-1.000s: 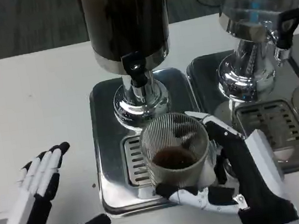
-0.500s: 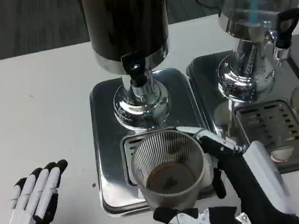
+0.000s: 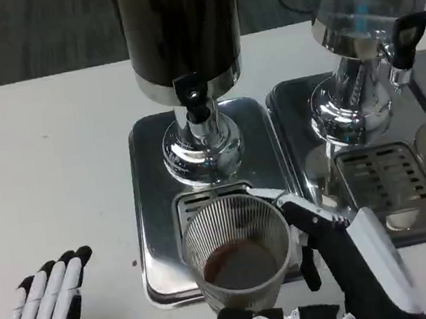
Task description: Grasp the cup under the faucet to collect the drink, then remove the cup.
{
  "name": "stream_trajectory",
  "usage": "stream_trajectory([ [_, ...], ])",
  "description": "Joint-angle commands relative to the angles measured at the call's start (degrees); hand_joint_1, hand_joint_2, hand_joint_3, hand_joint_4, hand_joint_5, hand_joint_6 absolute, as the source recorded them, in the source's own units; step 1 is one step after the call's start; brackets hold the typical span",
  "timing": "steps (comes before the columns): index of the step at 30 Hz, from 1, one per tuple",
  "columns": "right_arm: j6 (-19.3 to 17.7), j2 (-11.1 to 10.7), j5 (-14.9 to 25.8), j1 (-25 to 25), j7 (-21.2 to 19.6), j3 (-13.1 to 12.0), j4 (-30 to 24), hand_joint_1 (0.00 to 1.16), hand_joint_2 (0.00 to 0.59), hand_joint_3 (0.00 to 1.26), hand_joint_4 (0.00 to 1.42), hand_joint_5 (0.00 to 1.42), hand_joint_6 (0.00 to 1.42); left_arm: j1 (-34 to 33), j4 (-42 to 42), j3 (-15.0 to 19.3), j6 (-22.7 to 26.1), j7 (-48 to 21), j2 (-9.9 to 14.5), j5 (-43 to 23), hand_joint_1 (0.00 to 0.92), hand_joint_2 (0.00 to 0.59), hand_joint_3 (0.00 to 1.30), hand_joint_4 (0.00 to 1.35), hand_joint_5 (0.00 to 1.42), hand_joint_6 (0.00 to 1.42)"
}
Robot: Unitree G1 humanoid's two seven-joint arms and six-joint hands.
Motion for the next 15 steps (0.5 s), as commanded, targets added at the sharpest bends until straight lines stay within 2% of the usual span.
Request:
stream_trajectory([
  [1,-2.4,0.1,0.5,0.3,-0.3,-0.5,-1.9,0.94,0.155,0.54,0.64,0.92,1.32,0.3,-0.4,-0.2,0.2,0.6,0.1,0.1,0.000,0.024,0.00,0.00,0.00,0.00],
  [7,-2.5,-0.1,1.9,-0.8,1.4,-0.9,-1.1,0.94,0.148,0.54,0.64,0.92,1.33,-0.3,-0.5,-0.7,0.7,0.0,-0.2,0.0,0.000,0.025,0.00,0.00,0.00,0.00],
  [15,-2.7,0.2,2.2,-0.5,1.6,-1.6,-0.8,0.94,0.146,0.54,0.64,0.92,1.34,-0.2,-0.9,-0.9,1.0,0.3,-0.7,0.2,0.000,0.024,0.00,0.00,0.00,0.00],
])
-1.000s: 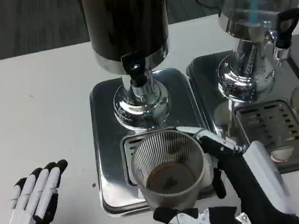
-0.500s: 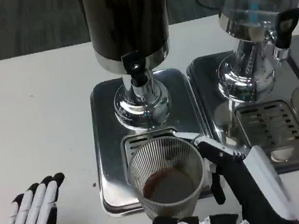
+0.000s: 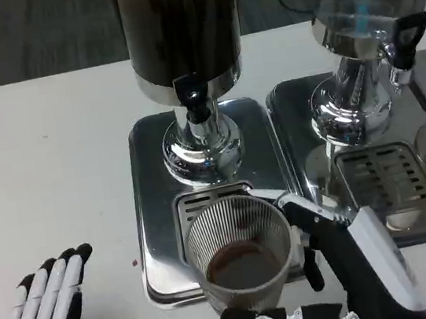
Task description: Grasp the cup under the faucet to collect the drink, then remove the cup.
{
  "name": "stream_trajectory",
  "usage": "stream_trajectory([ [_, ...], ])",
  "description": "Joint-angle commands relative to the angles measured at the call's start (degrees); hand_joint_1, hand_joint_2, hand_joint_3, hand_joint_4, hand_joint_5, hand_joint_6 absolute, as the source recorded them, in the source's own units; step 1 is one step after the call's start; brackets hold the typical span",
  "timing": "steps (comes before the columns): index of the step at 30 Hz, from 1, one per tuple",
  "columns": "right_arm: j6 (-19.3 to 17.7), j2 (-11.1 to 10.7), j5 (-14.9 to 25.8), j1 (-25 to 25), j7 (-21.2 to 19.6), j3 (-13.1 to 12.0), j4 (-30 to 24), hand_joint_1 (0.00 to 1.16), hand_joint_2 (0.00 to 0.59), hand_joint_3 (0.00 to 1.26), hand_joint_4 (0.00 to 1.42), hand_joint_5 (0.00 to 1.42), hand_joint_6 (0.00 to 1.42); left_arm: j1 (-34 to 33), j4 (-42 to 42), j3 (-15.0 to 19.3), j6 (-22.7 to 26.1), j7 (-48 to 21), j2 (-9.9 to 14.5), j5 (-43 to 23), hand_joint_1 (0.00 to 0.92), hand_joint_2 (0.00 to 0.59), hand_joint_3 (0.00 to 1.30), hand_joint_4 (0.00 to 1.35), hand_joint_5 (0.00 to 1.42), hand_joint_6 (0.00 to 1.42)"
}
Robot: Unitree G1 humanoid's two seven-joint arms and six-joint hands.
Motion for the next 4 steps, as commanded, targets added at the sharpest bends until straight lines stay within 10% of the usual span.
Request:
stream_trajectory([
  [1,-2.5,0.5,1.2,-0.3,-0.5,-0.5,-0.8,0.94,0.146,0.54,0.64,0.92,1.34,0.4,-0.8,-0.6,0.6,0.4,-0.4,0.1,0.000,0.024,0.00,0.00,0.00,0.00],
  [4,-2.3,0.6,0.7,-0.2,-0.6,-0.7,-1.1,0.94,0.145,0.55,0.64,0.92,1.34,0.4,-0.9,-0.6,0.6,0.3,-0.4,0.3,0.000,0.024,0.00,0.00,0.00,0.00],
])
